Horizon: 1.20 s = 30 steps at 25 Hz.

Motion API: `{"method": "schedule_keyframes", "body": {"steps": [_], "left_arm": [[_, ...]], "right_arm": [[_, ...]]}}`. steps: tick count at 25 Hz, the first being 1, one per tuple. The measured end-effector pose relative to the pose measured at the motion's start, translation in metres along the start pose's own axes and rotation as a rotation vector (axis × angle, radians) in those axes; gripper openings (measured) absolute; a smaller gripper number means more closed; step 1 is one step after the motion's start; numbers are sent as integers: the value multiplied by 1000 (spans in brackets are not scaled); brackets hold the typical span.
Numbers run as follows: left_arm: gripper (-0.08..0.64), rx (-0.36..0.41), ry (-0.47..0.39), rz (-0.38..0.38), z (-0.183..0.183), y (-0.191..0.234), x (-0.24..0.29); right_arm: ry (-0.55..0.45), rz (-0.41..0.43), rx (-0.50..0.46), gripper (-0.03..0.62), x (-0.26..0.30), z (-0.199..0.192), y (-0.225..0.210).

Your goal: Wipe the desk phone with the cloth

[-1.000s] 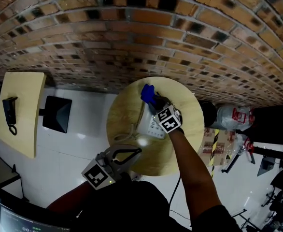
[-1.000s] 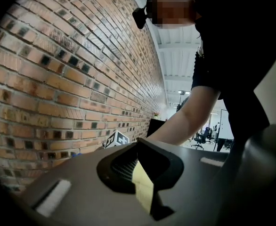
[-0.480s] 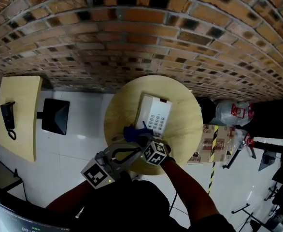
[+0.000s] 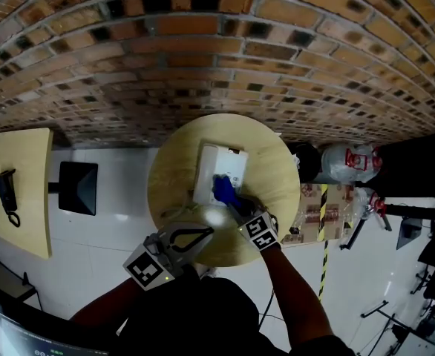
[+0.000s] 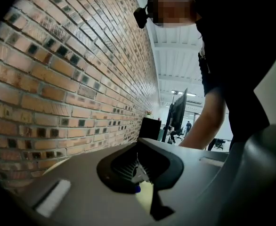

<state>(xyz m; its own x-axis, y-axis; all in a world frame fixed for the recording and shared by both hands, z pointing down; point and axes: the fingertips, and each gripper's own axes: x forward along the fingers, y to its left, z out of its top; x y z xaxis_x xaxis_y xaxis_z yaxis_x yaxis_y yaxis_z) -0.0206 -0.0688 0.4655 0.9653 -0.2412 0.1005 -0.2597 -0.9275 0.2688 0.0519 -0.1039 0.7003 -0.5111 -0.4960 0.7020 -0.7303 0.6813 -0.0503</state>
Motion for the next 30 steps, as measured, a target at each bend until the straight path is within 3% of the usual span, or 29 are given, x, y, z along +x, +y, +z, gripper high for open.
{"method": "schedule_keyframes", "body": {"steps": [4, 8, 13, 16, 20, 23, 25, 26, 28, 30], "left_arm": [[-11, 69, 14, -38, -1, -8, 6], [-11, 39, 16, -37, -4, -11, 9], [-11, 120, 56, -61, -13, -9, 4], [-11, 49, 66, -34, -20, -7, 6], [-11, -17, 65, -17, -21, -8, 6], [-11, 3, 49, -23, -17, -10, 5], [-11, 67, 38, -42, -14, -12, 5], [-11, 49, 38, -34, -15, -13, 4], [-11, 22, 41, -21, -15, -16, 4], [-11, 79, 31, -33, -10, -23, 5]], "right_arm": [[1, -160, 125, 60, -25, -27, -68], [80, -272, 226, 60, -36, -82, -125], [155, -320, 285, 60, -34, -120, -150], [169, -303, 322, 61, -28, -130, -155], [167, -302, 410, 90, -29, -136, -160], [162, -294, 450, 251, -36, -135, -167], [143, -312, 406, 258, -48, -125, -172], [116, -325, 380, 259, -56, -115, -174], [30, -346, 341, 259, -76, -88, -177], [-81, -353, 312, 259, -101, -55, -171]]}}
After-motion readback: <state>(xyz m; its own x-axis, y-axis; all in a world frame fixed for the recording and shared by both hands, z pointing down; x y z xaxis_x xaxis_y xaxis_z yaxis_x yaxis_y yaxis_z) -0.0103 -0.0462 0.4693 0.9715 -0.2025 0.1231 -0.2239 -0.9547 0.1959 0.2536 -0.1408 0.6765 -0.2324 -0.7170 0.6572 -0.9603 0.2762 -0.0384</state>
